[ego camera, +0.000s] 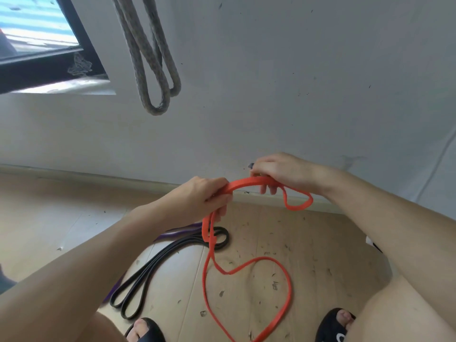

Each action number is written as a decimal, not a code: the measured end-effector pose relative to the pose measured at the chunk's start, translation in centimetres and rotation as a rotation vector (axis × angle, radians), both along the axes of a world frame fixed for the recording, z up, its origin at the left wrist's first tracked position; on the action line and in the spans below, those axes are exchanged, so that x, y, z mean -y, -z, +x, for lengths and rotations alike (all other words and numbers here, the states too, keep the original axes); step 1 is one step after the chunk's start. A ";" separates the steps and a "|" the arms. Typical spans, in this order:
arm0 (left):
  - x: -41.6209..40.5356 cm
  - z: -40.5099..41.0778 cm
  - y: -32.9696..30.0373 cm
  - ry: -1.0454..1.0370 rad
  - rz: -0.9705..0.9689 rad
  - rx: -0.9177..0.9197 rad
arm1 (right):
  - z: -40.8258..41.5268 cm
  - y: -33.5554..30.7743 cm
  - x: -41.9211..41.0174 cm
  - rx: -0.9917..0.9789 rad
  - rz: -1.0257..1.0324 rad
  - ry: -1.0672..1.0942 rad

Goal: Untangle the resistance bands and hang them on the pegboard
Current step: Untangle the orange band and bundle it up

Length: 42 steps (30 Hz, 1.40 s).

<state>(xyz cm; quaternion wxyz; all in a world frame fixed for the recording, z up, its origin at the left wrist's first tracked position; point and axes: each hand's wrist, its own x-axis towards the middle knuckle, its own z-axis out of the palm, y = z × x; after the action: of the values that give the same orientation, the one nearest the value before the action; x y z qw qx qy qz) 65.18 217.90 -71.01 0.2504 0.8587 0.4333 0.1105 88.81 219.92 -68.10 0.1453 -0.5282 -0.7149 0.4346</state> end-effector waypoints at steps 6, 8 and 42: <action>0.1 0.4 -0.1 -0.028 0.022 0.071 | -2.6 1.6 0.2 -0.061 0.106 -0.062; 0.1 0.3 0.1 -0.043 0.019 0.072 | -2.7 1.6 0.1 -0.032 0.132 -0.061; 0.5 -0.9 0.7 -0.015 -0.085 0.005 | 0.9 0.1 -0.9 0.087 0.149 0.059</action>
<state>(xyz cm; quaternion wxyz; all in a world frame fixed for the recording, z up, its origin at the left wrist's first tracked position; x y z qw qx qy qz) 64.32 217.43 -71.69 0.2869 0.8437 0.4434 0.0959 89.72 220.78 -68.24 0.1656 -0.5553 -0.7349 0.3523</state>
